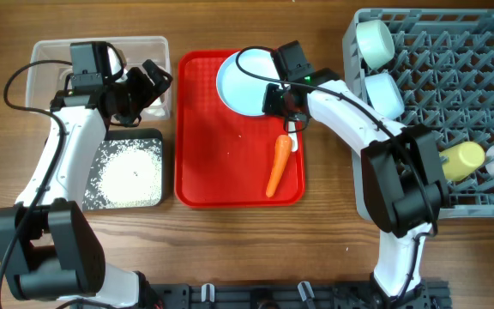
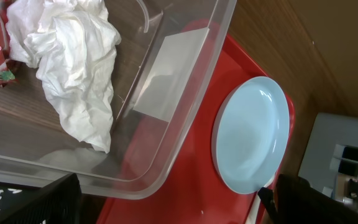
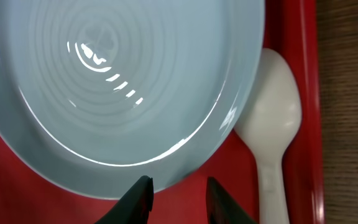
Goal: Sort waste into correct bins and load items into the dishwasher rack
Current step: 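Reach the right gripper to the blue plate and grasp its edge, then carry the blue plate with the right gripper and stand it in the rack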
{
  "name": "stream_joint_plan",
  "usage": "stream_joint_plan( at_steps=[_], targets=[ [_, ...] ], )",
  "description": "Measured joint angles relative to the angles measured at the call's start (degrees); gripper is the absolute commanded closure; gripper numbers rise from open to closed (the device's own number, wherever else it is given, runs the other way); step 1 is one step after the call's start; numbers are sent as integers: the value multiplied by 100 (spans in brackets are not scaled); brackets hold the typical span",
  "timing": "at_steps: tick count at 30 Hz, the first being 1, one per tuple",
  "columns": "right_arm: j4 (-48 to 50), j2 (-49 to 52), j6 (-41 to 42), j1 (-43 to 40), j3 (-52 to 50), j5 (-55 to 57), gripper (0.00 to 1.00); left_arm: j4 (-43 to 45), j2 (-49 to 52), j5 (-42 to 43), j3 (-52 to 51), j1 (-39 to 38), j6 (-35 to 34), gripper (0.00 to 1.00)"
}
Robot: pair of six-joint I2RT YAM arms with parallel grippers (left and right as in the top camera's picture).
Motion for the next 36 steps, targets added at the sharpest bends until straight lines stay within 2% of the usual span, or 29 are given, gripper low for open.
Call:
stream_joint_plan(
  at_steps=[5,9,17,23,27,31,36],
  targets=[
    [87,151,74,0,-4,173,79,0,0,2,0,2,0,0],
    [162,280,136,-2,-33,205,95,0,0,2,0,0,0,0],
    [382,280,105,0,-44,280,96,0,0,2,0,2,0,0],
    [348,199,-485,-81,-37,352,96,0,0,2,0,2,0,0],
    [223,-791,-1274,-319,-37,1036,96,0,0,0,0,2,0,0],
    [352,-2341,-1996,-433,11,2323,96,0,0,0,0,2,0,0],
    [1239,-3541,-3119,-660,103,4505,96,-2,0,2,0,0,0,0]
  ],
)
